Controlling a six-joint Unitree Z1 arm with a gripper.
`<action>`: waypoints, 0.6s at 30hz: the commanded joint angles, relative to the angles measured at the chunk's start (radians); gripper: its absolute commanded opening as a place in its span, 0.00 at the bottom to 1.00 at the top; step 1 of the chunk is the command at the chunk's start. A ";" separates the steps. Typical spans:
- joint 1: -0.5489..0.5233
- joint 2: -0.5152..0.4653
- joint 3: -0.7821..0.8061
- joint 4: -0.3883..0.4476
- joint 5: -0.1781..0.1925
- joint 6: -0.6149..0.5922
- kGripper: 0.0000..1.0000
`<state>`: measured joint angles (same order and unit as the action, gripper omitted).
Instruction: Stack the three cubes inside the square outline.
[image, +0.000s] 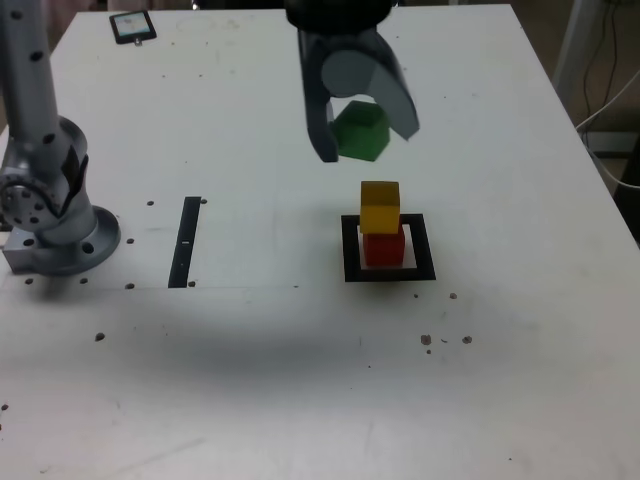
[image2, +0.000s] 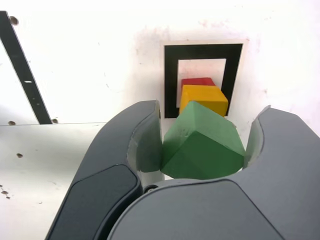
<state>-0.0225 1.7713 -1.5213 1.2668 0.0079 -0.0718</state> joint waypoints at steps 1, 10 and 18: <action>-0.017 0.036 -0.017 0.002 -0.003 -0.012 0.26; -0.028 0.076 -0.024 0.002 -0.012 -0.025 0.27; -0.028 0.081 -0.015 -0.011 -0.025 -0.031 0.28</action>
<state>-0.0493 1.8468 -1.5394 1.2621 -0.0140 -0.1010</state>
